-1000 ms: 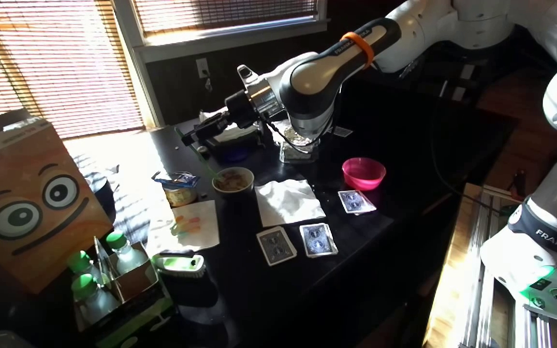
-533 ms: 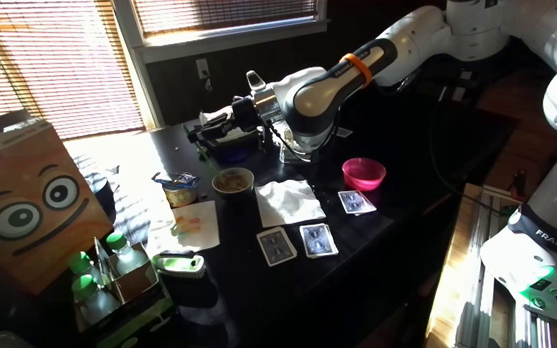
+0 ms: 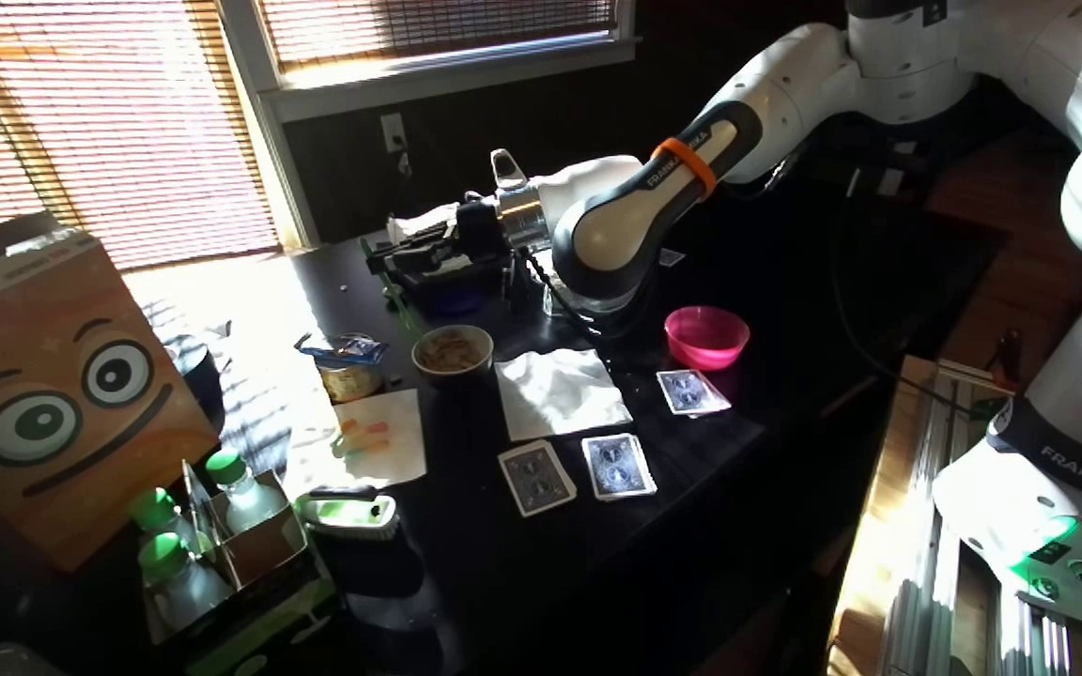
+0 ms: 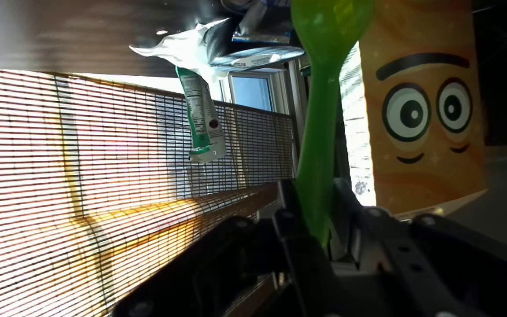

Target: Use the green spoon to place some contents from the white and black bowl and put them on the white napkin.

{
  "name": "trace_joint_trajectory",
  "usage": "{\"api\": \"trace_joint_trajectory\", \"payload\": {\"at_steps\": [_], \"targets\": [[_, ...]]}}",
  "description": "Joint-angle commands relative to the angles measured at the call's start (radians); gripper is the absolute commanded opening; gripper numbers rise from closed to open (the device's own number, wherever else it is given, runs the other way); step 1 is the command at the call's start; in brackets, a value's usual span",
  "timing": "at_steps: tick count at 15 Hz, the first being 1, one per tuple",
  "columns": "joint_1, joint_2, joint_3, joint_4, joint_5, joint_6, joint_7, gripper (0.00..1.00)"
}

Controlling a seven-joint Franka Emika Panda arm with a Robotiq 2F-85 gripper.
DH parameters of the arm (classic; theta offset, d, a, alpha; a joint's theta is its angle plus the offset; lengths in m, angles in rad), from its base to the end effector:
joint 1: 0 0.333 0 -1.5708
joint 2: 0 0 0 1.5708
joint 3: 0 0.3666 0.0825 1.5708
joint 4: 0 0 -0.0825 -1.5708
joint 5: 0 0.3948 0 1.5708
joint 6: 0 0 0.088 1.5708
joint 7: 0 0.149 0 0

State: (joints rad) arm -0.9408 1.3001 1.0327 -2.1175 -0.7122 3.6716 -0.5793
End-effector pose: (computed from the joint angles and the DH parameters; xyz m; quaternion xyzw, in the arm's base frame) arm 0.6500 0.0603 0.1979 -0.7517 -0.2135 -0.5698 0.2543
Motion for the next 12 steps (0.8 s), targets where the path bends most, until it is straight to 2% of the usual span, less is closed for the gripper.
{"api": "trace_joint_trajectory", "payload": {"at_steps": [1, 6, 12], "targets": [[0.068, -0.091, -0.102, 0.014, -0.078, 0.133, 0.18, 0.06], [0.22, -0.227, -0.284, 0.019, -0.046, 0.349, 0.343, 0.06], [0.477, -0.363, -0.556, 0.038, -0.018, 0.525, 0.551, 0.06]]}}
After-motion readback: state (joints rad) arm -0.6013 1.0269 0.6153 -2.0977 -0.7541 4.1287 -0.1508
